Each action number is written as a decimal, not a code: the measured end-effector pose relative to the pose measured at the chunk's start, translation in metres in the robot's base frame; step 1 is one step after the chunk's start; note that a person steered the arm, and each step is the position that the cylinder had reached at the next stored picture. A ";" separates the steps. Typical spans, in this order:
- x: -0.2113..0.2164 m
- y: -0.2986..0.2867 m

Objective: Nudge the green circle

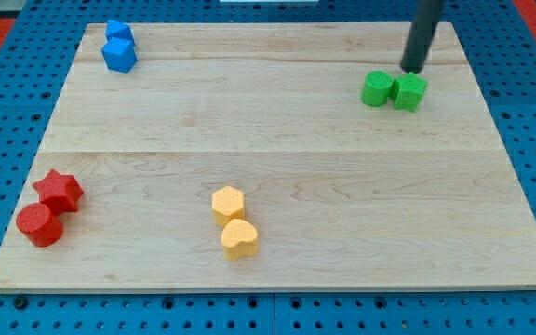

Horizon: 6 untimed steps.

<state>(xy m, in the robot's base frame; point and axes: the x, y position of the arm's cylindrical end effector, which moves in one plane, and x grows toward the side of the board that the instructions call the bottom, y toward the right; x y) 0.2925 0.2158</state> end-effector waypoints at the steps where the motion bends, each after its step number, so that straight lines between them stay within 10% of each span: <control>1: 0.024 0.005; 6: 0.002 -0.108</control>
